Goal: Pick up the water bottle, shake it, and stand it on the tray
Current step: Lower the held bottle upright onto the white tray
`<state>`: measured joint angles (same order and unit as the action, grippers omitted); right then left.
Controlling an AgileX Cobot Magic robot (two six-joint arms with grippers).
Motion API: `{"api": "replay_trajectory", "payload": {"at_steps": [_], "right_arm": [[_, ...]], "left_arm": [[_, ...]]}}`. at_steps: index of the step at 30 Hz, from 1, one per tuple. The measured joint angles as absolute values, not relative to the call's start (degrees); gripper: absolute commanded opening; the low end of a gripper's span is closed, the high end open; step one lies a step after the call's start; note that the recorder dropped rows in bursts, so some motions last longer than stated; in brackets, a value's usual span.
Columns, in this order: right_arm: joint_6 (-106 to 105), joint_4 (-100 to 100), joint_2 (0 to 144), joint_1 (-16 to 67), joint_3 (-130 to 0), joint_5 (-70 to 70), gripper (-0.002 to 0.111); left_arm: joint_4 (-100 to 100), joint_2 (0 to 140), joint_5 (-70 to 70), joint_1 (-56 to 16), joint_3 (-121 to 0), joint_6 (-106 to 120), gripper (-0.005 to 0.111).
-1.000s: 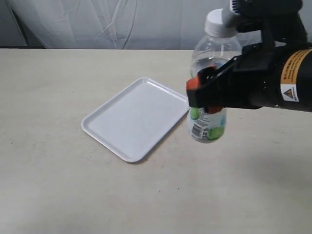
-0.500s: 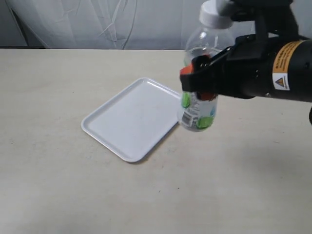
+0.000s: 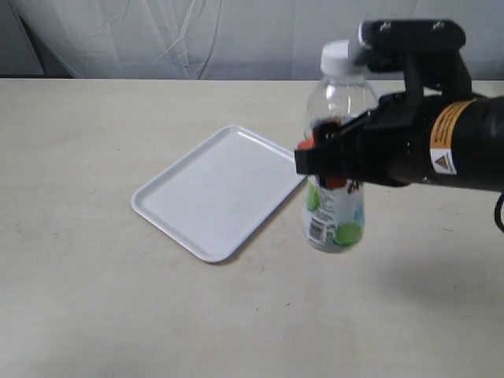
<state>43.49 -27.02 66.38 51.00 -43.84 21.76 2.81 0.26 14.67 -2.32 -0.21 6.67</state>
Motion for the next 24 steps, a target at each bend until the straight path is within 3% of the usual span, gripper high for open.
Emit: {"api": "replay_trajectory", "payload": {"at_steps": [14, 24], "right_arm": [[39.3, -29.8, 79.5, 48.6, -45.4, -3.1, -0.001], [38.3, -29.6, 92.7, 40.8, -45.4, -24.6, -0.001]], "left_arm": [[2.8, 0.3, 14.7, -2.3, -0.2, 6.7, 0.000], [2.8, 0.3, 14.7, -2.3, -0.2, 6.7, 0.000]]}}
